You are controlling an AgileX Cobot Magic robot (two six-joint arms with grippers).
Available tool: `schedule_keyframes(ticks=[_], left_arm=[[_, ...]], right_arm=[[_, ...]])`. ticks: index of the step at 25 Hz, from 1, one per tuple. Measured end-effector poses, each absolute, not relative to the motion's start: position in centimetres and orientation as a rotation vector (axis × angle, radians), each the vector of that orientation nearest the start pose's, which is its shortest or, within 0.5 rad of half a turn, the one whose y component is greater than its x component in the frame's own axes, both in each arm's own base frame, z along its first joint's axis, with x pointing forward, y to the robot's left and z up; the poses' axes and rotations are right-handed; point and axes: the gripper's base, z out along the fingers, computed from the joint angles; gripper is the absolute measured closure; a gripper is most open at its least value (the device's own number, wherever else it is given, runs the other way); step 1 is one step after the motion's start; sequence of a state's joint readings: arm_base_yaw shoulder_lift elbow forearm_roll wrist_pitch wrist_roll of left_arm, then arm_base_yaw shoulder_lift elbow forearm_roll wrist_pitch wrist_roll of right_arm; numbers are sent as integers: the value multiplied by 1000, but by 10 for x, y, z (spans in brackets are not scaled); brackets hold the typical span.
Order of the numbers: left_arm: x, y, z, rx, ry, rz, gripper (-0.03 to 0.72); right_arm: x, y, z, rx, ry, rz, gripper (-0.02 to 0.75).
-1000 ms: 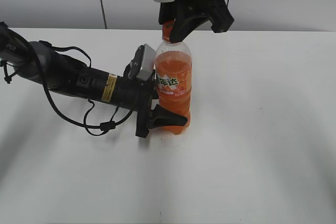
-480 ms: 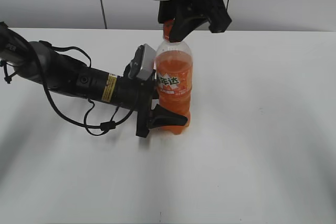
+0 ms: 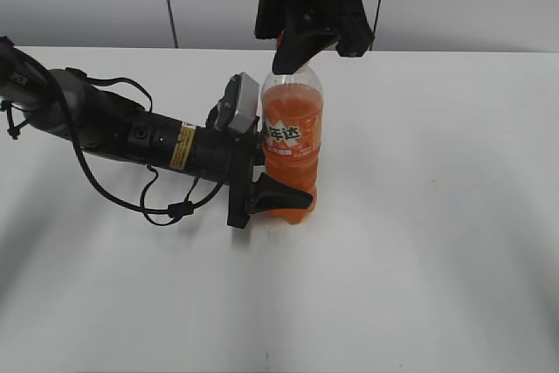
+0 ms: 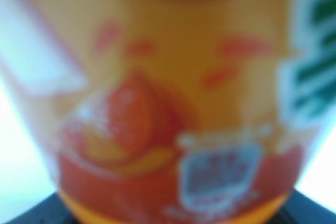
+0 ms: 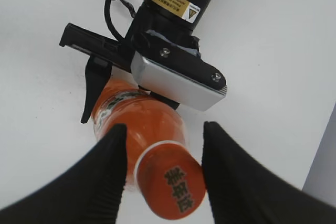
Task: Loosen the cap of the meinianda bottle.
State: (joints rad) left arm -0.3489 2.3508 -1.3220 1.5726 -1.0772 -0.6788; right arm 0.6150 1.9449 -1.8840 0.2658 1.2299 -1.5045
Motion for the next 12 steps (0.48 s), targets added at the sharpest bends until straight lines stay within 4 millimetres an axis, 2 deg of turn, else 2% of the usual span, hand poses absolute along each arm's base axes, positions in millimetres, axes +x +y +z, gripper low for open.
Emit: schedule_keyframes(ticks=[4, 7, 12], left_arm=[[364, -218, 72, 1538, 1456, -1015, 280], [364, -218, 72, 1538, 1456, -1015, 280], [364, -218, 72, 1537, 1457, -1016, 280]], right_arm=[[328, 262, 324, -2275, 1406, 150, 381], [327, 264, 337, -2179, 1477, 190, 381], [327, 266, 359, -1852, 1793, 303, 381]])
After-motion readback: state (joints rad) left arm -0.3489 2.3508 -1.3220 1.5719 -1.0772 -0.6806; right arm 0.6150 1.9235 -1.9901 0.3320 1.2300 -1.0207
